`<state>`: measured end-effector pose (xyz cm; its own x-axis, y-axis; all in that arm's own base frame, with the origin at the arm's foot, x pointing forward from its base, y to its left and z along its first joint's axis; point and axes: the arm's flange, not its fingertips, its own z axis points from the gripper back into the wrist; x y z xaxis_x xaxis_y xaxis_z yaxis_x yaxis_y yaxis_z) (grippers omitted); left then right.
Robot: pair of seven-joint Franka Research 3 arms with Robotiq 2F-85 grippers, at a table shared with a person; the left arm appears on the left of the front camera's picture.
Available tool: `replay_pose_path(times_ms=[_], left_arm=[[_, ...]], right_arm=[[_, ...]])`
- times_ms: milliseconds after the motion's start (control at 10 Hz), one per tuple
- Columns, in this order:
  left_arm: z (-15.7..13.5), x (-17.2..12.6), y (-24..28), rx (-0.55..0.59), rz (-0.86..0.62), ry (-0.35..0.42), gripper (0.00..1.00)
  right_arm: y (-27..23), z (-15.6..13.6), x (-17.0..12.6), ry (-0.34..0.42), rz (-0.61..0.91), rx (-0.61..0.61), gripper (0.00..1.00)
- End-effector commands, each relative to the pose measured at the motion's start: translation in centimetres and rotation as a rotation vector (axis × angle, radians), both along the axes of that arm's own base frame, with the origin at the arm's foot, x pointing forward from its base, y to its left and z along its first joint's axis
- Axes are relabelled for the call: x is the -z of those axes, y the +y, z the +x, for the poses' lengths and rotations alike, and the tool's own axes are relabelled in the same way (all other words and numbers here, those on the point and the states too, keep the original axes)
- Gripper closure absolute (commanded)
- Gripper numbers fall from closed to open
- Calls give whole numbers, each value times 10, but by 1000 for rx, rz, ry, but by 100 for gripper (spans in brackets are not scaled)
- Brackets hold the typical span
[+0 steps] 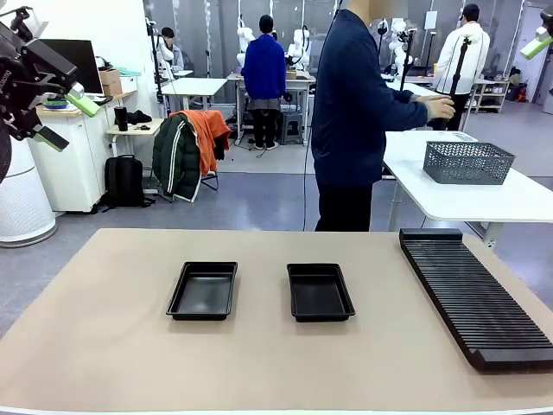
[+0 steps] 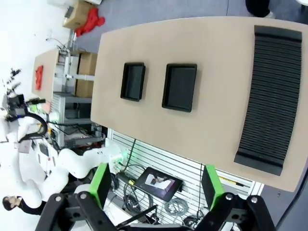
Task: Inspect and transfer BCBs to ESD trays.
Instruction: Pick up the Blank PCB from the PCB Rack and place it in the left ESD tray.
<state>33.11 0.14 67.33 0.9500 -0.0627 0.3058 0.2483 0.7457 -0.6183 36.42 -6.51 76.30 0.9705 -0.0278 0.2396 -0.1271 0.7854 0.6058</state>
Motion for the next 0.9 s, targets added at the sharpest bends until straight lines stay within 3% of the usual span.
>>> replay_pose_path(times_ms=[0, 300, 800], left_arm=[[1, -1, 2, -1, -3, -1, 0], [1, -1, 2, -1, -3, -1, 0], [1, -1, 2, -1, -3, -1, 0]], right_arm=[[-32, 1, -13, -5, 67, 37, 0], [-52, -2, -21, 11, 1, 99, 0], [-49, -15, -36, -64, -98, 141, 0]])
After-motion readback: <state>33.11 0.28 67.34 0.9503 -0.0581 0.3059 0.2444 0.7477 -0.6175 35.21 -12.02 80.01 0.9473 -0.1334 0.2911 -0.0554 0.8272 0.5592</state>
